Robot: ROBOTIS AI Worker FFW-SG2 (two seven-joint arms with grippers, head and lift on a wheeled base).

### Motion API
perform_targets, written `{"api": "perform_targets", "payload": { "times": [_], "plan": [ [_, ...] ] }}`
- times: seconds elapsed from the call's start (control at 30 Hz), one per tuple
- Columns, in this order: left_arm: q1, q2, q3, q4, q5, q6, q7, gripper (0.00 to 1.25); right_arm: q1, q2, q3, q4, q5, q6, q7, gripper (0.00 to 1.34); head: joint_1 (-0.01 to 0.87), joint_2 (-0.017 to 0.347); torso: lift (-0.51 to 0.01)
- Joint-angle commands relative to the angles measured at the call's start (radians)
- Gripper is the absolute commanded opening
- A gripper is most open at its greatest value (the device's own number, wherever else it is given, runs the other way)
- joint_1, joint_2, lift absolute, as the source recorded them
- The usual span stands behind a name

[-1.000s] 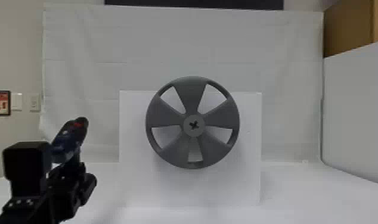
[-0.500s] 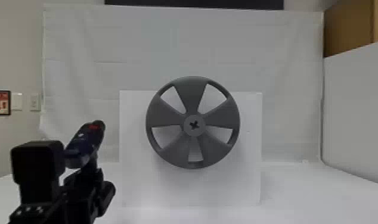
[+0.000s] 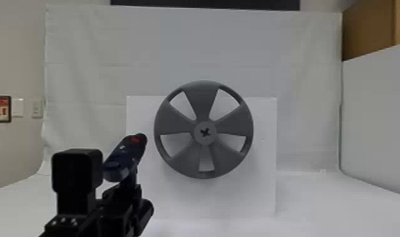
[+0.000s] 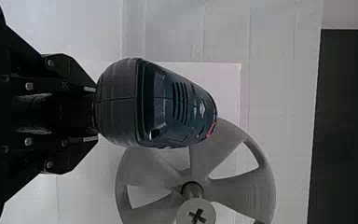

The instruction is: Grasp the drill and bring into the middle of wheel

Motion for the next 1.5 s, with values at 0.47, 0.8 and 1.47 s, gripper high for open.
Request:
{"api": "perform_targets", "payload": {
  "times": [0.47,0.8,1.47],
  "plan": [
    [-0.094,-0.014,-0.099,0.025,0.071,0.037,0.0,0.05,-0.011,0.0,0.017,0.0,0.014,0.003,0.0,1.05,0.0,0.0,-0.406],
    [-0.132,-0.031,-0.132,0.077,0.083,0.036,-0.035,0.05,-0.011,-0.003,0.022,0.0,0.015,0.006,0.0,1.05,0.0,0.0,-0.406],
    [-0.194,-0.07,-0.154,0.178,0.04,0.027,-0.115,0.05,-0.012,-0.012,0.029,0.0,0.017,0.013,0.0,1.05,0.0,0.0,-0.406]
  ]
}}
